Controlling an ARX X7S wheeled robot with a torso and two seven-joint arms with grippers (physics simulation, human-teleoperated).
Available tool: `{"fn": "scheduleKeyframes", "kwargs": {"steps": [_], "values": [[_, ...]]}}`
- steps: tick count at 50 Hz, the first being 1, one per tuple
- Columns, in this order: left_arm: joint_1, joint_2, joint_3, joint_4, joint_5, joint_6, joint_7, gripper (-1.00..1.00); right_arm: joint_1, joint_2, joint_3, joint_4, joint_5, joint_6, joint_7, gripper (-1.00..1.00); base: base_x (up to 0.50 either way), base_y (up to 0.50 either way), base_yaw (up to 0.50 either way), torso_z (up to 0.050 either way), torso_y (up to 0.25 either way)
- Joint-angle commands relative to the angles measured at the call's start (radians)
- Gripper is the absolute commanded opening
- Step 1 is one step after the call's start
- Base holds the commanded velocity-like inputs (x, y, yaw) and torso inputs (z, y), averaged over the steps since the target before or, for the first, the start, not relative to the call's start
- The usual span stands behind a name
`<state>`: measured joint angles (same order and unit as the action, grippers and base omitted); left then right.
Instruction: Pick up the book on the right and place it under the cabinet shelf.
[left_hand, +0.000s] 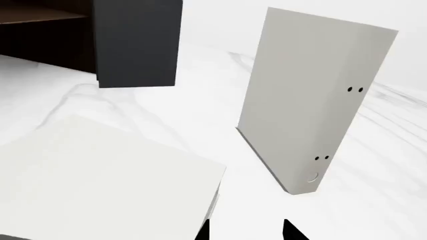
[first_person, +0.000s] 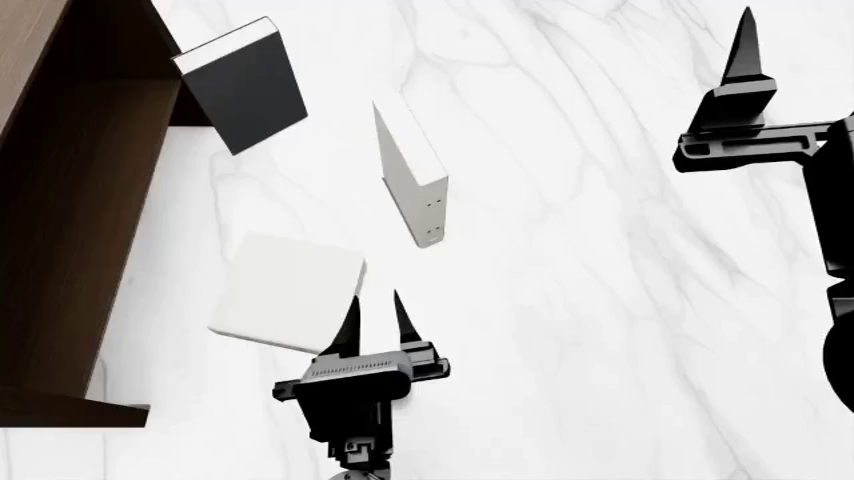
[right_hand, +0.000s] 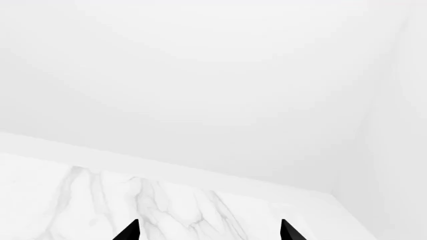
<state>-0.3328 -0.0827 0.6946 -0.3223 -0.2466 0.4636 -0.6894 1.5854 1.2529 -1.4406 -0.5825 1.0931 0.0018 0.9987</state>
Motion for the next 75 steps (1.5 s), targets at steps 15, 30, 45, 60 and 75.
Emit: {"fn": "scheduleKeyframes", "kwargs": {"steps": [15,30,45,60,75], "values": [[-0.057,-0.041,-0.132,-0.149,-0.227,0.043,-0.037,1.00,0.016,0.043,0.017,-0.037,0.013,0.024,0.008,1.00,0.00,0.00,0.00,-0.002,-0.004],[-0.063,-0.073,-0.157,-0.163,-0.236,0.054,-0.050,1.00,0.011,0.038,0.020,-0.041,0.012,0.030,0.015,1.00,0.00,0.00,0.00,-0.002,-0.004],[-0.068,-0.085,-0.165,-0.185,-0.240,0.060,-0.052,1.00,0.003,0.034,0.023,-0.040,0.008,0.028,0.016,1.00,0.00,0.00,0.00,-0.001,-0.004],[-0.065,-0.114,-0.171,-0.173,-0.242,0.048,-0.064,1.00,-0.001,0.029,0.028,-0.038,0.008,0.030,0.014,1.00,0.00,0.00,0.00,-0.002,-0.004],[-0.072,-0.139,-0.182,-0.189,-0.246,0.046,-0.063,1.00,-0.003,0.019,0.032,-0.036,0.009,0.040,0.012,1.00,0.00,0.00,0.00,-0.001,-0.005]]}}
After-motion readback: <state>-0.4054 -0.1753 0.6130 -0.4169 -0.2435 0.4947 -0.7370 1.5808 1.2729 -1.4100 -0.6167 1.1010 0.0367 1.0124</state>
